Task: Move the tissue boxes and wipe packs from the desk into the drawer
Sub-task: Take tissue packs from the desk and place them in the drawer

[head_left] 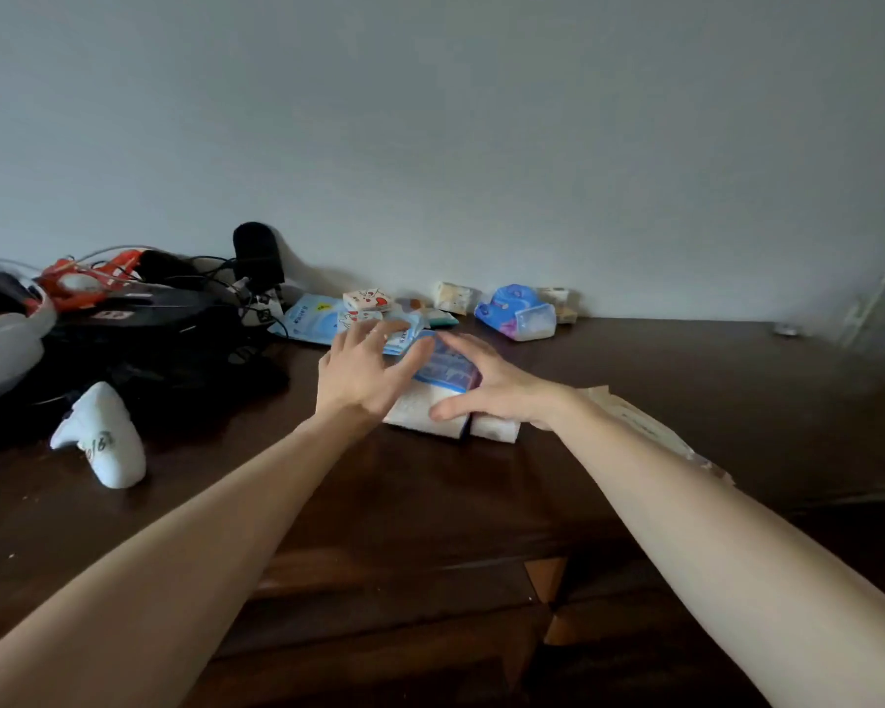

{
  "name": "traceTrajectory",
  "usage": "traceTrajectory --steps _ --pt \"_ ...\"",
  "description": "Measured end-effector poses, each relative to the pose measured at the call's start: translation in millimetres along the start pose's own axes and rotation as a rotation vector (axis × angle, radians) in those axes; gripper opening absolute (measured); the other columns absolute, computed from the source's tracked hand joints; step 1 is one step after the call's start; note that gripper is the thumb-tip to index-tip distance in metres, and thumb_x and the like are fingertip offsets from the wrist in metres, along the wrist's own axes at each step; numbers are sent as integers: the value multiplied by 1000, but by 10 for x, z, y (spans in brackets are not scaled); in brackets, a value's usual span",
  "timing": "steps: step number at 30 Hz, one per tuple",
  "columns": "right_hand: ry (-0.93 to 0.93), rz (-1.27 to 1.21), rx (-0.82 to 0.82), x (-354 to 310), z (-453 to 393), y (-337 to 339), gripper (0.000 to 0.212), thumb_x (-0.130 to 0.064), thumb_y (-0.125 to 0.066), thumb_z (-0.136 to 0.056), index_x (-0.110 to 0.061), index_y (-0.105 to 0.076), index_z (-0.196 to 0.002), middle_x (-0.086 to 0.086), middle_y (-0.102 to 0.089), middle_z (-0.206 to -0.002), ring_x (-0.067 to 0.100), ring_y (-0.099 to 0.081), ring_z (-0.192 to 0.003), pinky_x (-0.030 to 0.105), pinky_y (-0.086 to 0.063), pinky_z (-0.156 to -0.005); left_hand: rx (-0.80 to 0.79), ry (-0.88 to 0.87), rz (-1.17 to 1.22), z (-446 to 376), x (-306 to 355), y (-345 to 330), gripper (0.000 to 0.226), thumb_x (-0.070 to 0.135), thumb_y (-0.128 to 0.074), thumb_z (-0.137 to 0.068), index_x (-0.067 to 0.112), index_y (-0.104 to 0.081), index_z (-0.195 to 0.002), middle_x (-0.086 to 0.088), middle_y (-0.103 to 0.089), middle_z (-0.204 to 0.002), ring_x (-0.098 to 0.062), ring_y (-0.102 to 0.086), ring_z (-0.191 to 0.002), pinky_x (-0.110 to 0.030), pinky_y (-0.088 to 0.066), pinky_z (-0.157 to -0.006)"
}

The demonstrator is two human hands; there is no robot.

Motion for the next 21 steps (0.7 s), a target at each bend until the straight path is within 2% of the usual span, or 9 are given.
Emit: traceTrajectory --steps 2,4,5,7,9,10,13,17,21 --pt "-13 24 27 -86 197 -57 151 -56 -97 -53 -38 4 -163 -11 -4 -171 14 -11 -157 41 -20 -126 -60 67 -152 -13 169 -21 75 77 -47 -79 32 -52 -139 -5 -50 -145 -29 -44 -134 -49 -38 -105" --pt "-48 234 91 -113 341 -33 156 -64 -94 -49 -35 10 -162 -6 -1 -172 19 -4 -158 45 -17 -124 -74 125 -238 -6 344 17 83 75 -51 -72 25 -51 -139 -10 -51 -141 -34 -49 -129 -48 -42 -99" --pt "-75 328 97 -99 417 -26 149 -65 -91 -51 -34 3 -162 -3 -7 -172 22 -8 -157 46 -21 -123 -105 139 -269 11 413 7 89 76 -51 -68 24 -48 -140 -11 -49 -142 -36 -48 -129 -49 -43 -97" --pt "-154 323 39 0 552 -72 119 -60 -86 -66 -26 -22 -160 2 -36 -162 24 -36 -148 36 -40 -109 -249 168 -342 105 483 -91 103 83 -52 -62 26 -38 -147 -12 -40 -149 -39 -45 -132 -50 -42 -96" --pt "-132 218 9 18 662 -186 73 -49 -78 -83 -27 -48 -145 -4 -58 -140 21 -54 -134 26 -44 -92 -340 202 -393 239 466 -195 114 86 -55 -62 26 -23 -154 -12 -28 -156 -42 -43 -133 -50 -42 -98" --pt "-111 197 29 -6 725 -223 61 -47 -74 -88 -26 -52 -142 -4 -59 -139 21 -55 -132 29 -45 -95 -336 209 -401 285 464 -216 117 84 -58 -64 24 -18 -156 -12 -25 -157 -43 -43 -133 -48 -43 -97" --pt "-90 193 110 -23 905 -294 60 -52 -64 -92 -24 -51 -144 4 -55 -147 25 -50 -136 48 -38 -114 -303 232 -412 426 523 -212 120 71 -67 -64 19 -10 -157 -13 -27 -152 -43 -41 -129 -45 -44 -85" --pt "5 203 176 -166 1186 -387 42 -55 -61 -87 -35 -60 -124 5 -63 -131 32 -54 -126 50 -43 -106 -240 225 -375 754 547 -60 105 64 -62 -67 26 -18 -153 -12 -30 -146 -43 -42 -123 -44 -42 -82" --pt "46 149 275 -243 1549 -495 72 -66 -58 -85 -47 -38 -151 5 -54 -144 27 -46 -135 44 -43 -104 -84 219 -212 1260 513 302 85 69 -53 -71 32 -32 -145 -9 -39 -137 -40 -49 -117 -44 -42 -86"
Point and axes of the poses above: each hand's wrist, its own z-axis away from the middle knuckle, its own y-axis out of the back of the hand, x = y × z, the point moved 7 cm from there along -z, towards the middle knuckle
